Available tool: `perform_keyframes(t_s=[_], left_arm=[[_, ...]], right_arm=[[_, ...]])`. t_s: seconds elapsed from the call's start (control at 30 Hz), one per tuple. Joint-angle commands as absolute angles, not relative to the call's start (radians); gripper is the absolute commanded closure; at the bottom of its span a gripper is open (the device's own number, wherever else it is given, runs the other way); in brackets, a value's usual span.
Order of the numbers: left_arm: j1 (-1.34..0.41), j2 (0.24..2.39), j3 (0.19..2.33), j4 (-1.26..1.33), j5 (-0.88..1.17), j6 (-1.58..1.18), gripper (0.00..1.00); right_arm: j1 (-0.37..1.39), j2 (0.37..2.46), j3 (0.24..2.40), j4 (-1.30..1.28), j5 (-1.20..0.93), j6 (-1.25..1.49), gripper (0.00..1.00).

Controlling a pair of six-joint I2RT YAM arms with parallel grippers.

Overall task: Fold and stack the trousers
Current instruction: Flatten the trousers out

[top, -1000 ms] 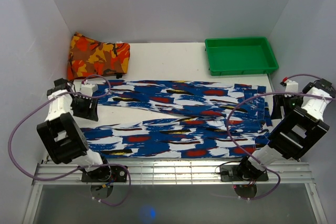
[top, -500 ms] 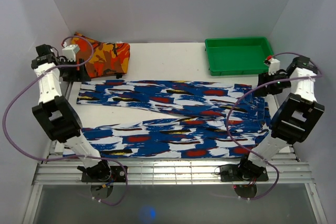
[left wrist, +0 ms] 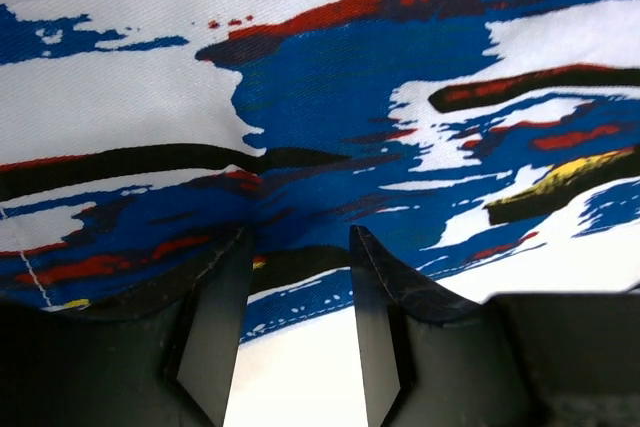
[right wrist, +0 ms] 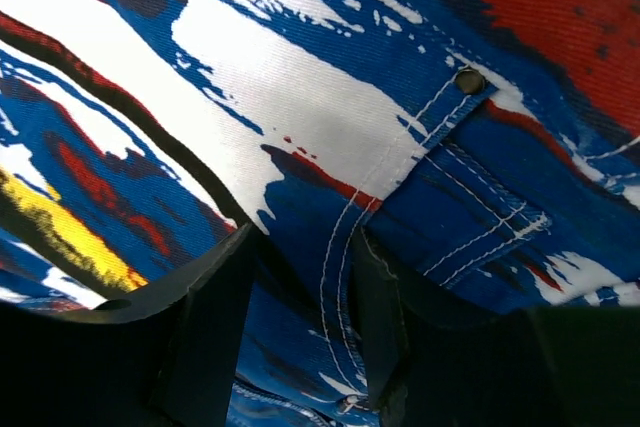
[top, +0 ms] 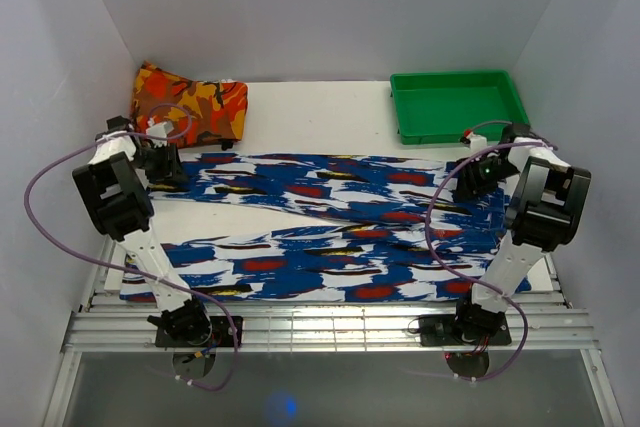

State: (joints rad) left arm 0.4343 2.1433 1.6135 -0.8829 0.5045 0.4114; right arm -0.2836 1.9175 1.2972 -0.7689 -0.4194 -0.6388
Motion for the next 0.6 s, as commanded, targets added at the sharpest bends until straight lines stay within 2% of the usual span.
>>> perform_keyframes(t_s=[0.0, 0.1, 0.23, 0.27, 0.3, 0.37, 0.4, 0.43, 0.5, 0.57], left_arm=[[0.481, 2.125, 1.435, -0.853, 0.338, 0.505, 0.45], [0.52, 2.071, 1.315, -0.844, 0.287, 0.567, 0.48], [0.548, 2.007, 1.246, -0.851, 0.276, 0.638, 0.47], [0.548, 1.987, 1.252, -0.862, 0.299, 0.649, 0.44], [0.548, 1.979, 1.296, -0.88, 0.323, 0.667, 0.33], [0.548, 1.976, 1.382, -0.955, 0.401, 0.681, 0.23], [0.548, 1.983, 1.437, -0.988, 0.428, 0.686, 0.16], [0.546, 1.991, 1.568, -1.064, 0.455, 0.695, 0.05], [0.546, 2.015, 1.696, -1.151, 0.523, 0.715, 0.02], [0.546, 2.023, 1.856, -1.189, 0.56, 0.735, 0.02]], right_arm=[[-0.284, 1.916, 1.163, -0.723, -0.276, -0.702, 0.51], [-0.293, 1.899, 1.092, -0.707, -0.21, -0.776, 0.53], [-0.304, 1.827, 1.064, -0.759, -0.219, -0.836, 0.53], [-0.308, 1.816, 1.084, -0.784, -0.235, -0.845, 0.52], [-0.317, 1.804, 1.116, -0.845, -0.28, -0.851, 0.48], [-0.328, 1.793, 1.273, -0.923, -0.33, -0.865, 0.43], [-0.34, 1.796, 1.343, -1.001, -0.354, -0.874, 0.34], [-0.345, 1.818, 1.418, -1.034, -0.383, -0.9, 0.29], [-0.356, 1.859, 1.653, -1.134, -0.399, -0.949, 0.18], [-0.357, 1.943, 1.86, -1.196, -0.387, -1.043, 0.14]])
